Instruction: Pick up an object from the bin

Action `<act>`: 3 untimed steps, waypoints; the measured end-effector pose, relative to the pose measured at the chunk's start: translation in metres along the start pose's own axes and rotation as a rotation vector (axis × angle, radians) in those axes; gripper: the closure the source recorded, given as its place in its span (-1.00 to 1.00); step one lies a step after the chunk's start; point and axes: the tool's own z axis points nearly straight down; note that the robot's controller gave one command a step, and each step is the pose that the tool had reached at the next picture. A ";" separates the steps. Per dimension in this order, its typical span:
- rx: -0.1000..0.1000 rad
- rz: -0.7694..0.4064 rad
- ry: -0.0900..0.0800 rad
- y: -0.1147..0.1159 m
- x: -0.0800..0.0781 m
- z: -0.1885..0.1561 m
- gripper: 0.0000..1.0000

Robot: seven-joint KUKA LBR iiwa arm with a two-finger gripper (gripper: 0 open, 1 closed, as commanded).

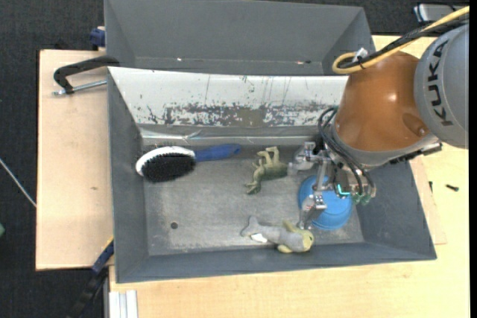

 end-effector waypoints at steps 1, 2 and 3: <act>0.002 0.069 -0.020 0.039 -0.031 0.063 -1.00; -0.009 0.119 -0.016 0.019 -0.056 0.067 -1.00; -0.010 0.248 0.015 0.021 -0.086 0.071 -1.00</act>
Offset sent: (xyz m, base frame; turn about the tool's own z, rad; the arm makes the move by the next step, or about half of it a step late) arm 0.0303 0.0462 -0.0798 0.0673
